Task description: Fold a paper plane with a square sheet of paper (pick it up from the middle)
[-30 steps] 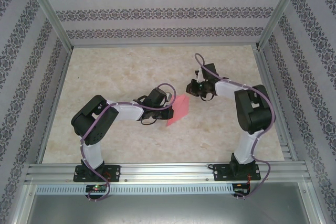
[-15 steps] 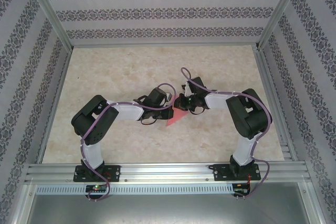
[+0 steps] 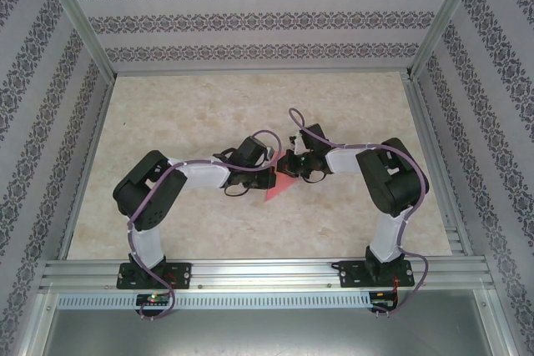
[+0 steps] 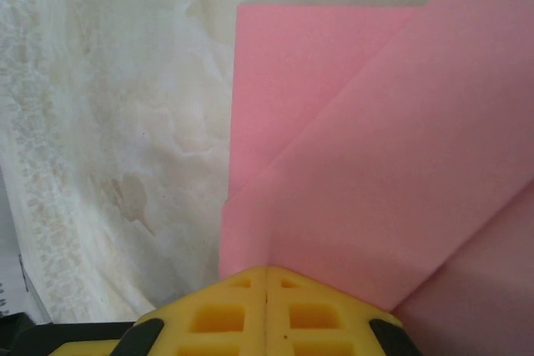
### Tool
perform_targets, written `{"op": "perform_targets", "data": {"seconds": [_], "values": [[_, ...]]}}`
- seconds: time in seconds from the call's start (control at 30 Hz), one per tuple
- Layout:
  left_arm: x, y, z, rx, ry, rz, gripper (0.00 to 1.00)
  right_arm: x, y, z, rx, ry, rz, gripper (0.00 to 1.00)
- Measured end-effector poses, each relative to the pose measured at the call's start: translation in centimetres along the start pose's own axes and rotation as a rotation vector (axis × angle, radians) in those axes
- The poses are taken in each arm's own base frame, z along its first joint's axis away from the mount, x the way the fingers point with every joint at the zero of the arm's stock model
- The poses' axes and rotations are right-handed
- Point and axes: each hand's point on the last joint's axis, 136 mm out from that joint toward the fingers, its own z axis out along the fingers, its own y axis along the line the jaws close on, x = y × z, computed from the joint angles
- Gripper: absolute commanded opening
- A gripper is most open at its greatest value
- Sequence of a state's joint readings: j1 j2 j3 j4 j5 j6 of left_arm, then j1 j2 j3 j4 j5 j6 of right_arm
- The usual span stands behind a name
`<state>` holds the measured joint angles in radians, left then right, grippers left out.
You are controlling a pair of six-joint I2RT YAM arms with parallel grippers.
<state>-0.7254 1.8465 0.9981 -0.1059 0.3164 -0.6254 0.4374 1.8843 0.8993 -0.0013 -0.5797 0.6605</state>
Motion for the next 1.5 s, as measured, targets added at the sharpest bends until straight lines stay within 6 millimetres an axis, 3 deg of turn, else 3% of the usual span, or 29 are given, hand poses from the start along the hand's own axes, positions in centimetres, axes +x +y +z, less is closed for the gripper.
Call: {"op": "perform_targets", "data": {"seconds": [0.17,0.27,0.53,0.87,1.5], "values": [[-2.1,-1.5,-3.0,0.006,-0.086,0.010,0.05,0.0,0.0,0.0,-0.011,0.004,0.003,0.00],[-2.7,-2.0,-3.7,0.013,-0.112,0.013,0.02,0.0,0.0,0.0,-0.016,0.008,0.005,0.00],[-1.7,-3.1,-2.5,0.110,-0.059,-0.002,0.01,0.0,0.0,0.0,-0.019,0.009,0.005,0.00],[0.5,-1.8,-0.2,0.113,0.041,-0.032,0.01,0.0,0.0,0.0,-0.026,0.015,0.010,0.00],[2.6,-0.6,0.5,0.115,0.079,-0.044,0.00,0.0,-0.1,0.1,-0.020,0.027,0.017,0.00]]}}
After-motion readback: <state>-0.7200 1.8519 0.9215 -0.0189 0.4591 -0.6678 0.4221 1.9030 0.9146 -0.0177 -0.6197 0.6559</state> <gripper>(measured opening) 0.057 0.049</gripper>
